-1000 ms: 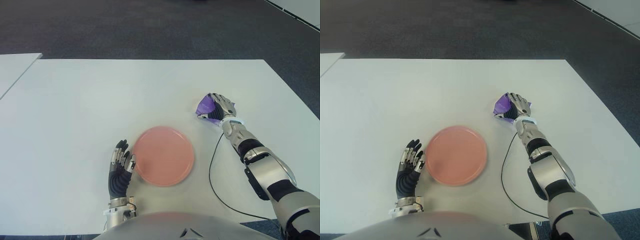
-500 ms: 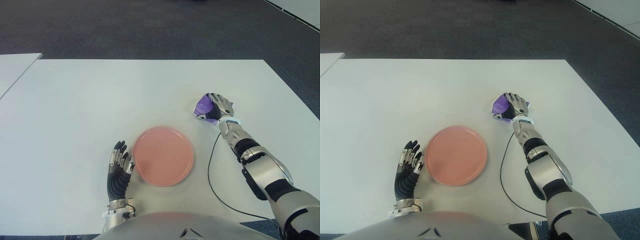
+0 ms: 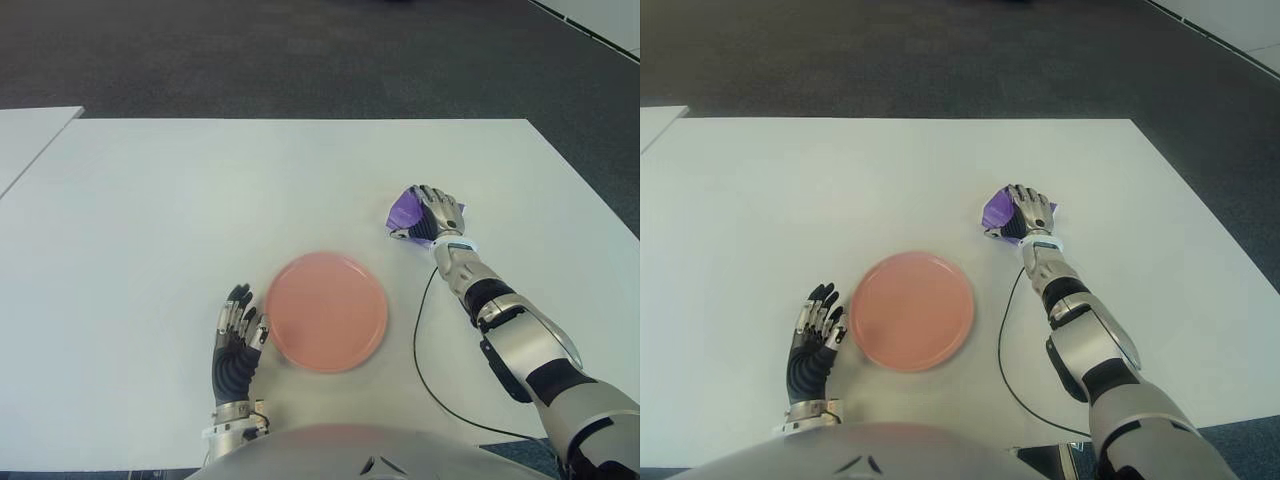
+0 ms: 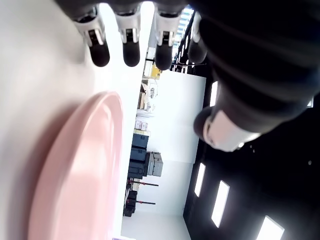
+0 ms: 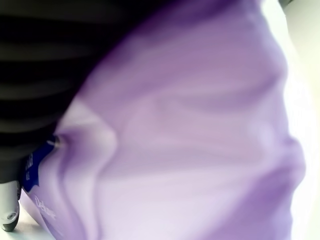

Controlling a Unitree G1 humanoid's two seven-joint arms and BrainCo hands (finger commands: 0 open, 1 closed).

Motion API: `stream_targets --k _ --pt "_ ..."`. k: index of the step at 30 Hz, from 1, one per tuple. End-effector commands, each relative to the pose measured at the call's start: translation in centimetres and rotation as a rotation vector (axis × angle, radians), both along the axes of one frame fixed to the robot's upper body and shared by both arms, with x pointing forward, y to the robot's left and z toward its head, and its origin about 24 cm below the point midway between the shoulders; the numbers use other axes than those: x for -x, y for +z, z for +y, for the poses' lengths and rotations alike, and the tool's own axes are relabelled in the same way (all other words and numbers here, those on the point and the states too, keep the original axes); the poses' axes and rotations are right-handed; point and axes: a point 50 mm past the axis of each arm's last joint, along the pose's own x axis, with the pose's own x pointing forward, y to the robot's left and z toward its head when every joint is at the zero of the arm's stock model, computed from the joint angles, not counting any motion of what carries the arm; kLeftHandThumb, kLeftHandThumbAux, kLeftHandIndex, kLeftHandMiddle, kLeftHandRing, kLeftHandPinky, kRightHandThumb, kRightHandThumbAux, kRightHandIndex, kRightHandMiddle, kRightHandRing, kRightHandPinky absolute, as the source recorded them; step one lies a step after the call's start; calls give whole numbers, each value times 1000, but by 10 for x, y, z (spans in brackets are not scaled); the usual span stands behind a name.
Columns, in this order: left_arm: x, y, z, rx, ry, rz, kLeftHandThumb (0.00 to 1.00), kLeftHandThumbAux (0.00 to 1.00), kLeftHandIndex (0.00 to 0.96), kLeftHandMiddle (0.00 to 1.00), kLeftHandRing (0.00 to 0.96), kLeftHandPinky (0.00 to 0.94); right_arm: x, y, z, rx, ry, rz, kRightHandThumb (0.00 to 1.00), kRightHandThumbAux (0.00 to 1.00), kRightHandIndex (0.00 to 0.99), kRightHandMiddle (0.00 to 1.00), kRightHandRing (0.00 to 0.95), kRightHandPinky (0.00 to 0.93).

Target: Put the tissue paper into the plate.

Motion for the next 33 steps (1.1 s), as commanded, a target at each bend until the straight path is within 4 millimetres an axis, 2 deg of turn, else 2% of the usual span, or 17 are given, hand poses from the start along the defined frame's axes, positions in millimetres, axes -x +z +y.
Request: stream_targets --k 1,4,10,17,26,33 --pt "10 -9 -3 18 17 91 267 727 148 130 118 145 69 -83 20 13 68 344 683 720 429 667 662 634" --pt "9 -8 -3 22 33 88 300 723 175 145 141 182 68 -82 19 2 63 339 689 723 434 704 692 671" --pt "8 -7 -3 32 34 68 334 716 198 165 165 194 66 -80 19 -27 62 334 695 725 437 737 708 694" --pt "7 -6 -3 37 33 60 355 714 204 181 178 206 67 -81 19 -48 53 331 697 725 438 745 707 689" --pt "7 -6 -4 57 44 51 408 708 262 208 197 214 68 -81 19 -53 55 311 696 726 438 743 715 658" --pt "6 -8 -4 51 44 45 391 712 244 209 201 221 58 -69 16 -41 94 254 697 725 439 747 717 681"
